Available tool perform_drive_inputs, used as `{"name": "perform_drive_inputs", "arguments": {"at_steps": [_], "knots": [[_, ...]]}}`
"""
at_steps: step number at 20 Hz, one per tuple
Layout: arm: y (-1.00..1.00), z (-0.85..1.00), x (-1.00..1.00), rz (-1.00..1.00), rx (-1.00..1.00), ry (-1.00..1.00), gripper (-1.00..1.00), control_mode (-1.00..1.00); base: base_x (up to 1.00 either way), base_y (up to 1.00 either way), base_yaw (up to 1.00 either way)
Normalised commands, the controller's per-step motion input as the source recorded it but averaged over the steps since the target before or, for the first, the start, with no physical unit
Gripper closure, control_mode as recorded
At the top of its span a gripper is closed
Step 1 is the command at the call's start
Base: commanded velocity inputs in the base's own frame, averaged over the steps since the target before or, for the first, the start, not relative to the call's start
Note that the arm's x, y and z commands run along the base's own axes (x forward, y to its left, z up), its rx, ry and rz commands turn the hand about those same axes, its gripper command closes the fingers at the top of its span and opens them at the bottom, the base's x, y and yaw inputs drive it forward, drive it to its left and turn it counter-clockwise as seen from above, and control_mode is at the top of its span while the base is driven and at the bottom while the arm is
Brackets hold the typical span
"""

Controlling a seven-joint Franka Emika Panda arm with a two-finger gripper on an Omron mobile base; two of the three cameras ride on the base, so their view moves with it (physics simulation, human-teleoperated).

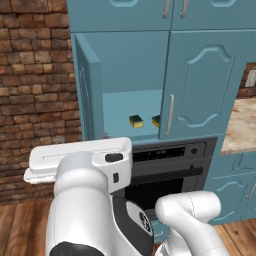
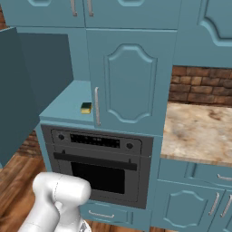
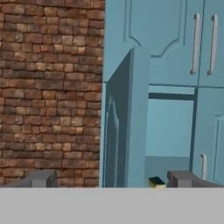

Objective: Pick up the sponge and sponge from the sink, and place them back in the cabinet, and close the cabinet doors.

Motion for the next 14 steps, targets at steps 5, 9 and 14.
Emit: {"name": "perform_drive_inputs", "arguments": {"at_steps": [5, 9, 14], "knots": [[0.13, -0.05, 0.17, 0.00, 0.00, -0.02, -1.00, -1.00, 0.00, 0.00, 0.00], [0.12, -0.09, 0.17, 0.00, 0.00, -0.03, -1.00, -1.00, 0.00, 0.00, 0.00], [0.06, -0.07, 0.22, -0.02, 0.00, -0.03, -1.00, -1.00, 0.00, 0.00, 0.00]]}}
